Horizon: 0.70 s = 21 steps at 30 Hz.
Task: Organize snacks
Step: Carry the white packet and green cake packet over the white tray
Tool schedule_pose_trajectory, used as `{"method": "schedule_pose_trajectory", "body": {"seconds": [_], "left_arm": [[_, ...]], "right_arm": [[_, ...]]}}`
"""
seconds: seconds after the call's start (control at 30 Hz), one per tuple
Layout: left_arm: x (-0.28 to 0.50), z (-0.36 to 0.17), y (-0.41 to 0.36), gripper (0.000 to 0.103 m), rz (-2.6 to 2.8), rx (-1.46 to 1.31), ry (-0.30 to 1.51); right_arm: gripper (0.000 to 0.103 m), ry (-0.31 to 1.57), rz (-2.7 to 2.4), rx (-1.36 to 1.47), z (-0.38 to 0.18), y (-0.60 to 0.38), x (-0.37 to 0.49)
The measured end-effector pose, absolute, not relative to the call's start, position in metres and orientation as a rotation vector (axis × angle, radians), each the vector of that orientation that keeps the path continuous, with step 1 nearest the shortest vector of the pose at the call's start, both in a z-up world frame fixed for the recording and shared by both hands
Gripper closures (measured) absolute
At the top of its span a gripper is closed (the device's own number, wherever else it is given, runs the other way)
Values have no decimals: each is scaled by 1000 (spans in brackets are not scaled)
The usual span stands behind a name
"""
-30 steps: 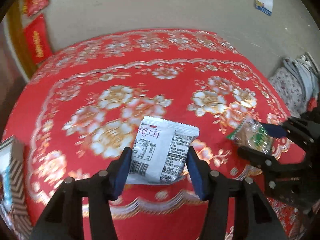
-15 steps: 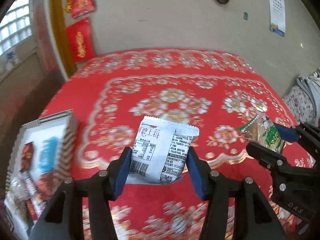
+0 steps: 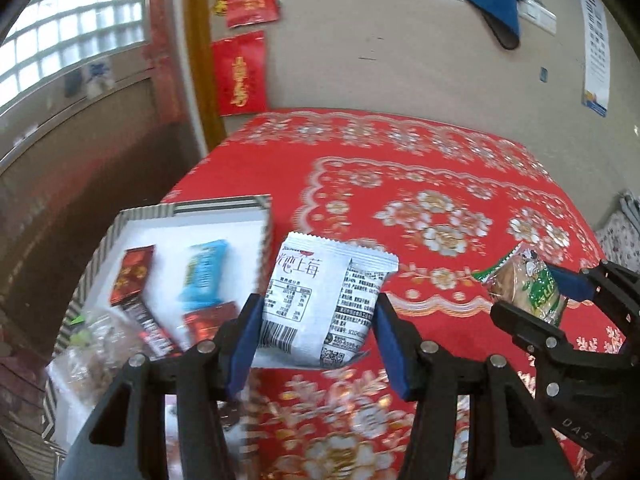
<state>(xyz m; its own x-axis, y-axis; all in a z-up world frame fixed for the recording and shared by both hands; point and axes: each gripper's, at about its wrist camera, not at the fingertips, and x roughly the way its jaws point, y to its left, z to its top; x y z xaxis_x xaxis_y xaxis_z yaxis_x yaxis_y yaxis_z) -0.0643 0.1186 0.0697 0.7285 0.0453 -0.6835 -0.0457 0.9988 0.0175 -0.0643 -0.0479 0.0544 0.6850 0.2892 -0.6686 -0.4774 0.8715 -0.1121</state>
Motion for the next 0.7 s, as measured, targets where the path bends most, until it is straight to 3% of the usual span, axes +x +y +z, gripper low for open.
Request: {"method": "schedule_pose_trajectory", "body": {"seconds": [0.7], "left_arm": [[-95, 64, 221, 46, 232, -72, 734]], "right_arm": [[54, 673, 601, -404, 56, 68, -74]]}}
